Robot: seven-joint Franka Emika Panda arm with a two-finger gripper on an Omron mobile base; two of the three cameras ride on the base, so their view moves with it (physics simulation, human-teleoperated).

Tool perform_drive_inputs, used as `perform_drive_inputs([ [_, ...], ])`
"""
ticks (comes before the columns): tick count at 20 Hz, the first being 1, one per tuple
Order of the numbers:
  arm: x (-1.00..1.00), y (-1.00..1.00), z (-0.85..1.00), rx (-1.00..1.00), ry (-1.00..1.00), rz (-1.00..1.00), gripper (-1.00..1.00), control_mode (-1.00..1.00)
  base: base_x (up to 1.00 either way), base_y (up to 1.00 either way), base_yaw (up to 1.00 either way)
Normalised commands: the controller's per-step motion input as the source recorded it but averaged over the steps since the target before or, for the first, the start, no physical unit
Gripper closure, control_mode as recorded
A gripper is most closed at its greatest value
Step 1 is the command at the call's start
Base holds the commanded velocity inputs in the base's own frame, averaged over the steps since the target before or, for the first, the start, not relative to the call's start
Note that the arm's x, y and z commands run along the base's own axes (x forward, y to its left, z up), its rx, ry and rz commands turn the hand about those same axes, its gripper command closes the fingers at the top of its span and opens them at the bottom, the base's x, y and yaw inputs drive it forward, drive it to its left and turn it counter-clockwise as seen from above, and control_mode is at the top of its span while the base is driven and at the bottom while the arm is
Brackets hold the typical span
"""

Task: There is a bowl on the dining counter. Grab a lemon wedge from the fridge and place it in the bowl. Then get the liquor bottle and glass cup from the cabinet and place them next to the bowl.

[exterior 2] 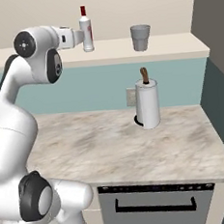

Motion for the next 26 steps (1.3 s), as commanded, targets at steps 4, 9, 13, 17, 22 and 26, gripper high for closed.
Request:
perform_drive_inputs([
  [4,0.5,-0.05,0.0,0.0,0.0,0.0,-1.0,-1.0,0.0,0.0,0.0],
  [9,0.49,-0.06,0.0,0.0,0.0,0.0,-1.0,-1.0,0.0,0.0,0.0],
  [13,0.51,-0.02,0.0,0.0,0.01,0.0,-1.0,-1.0,0.0,0.0,0.0],
  [17,0.58,-0.04,-0.01,0.0,0.04,0.0,-1.0,-1.0,0.0,0.0,0.0],
  [22,0.56,-0.13,-0.04,0.0,0.03,-0.01,-1.0,-1.0,0.0,0.0,0.0],
  [26,0.37,-0.07,0.0,0.0,0.0,0.0,-1.0,-1.0,0.0,0.0,0.0],
])
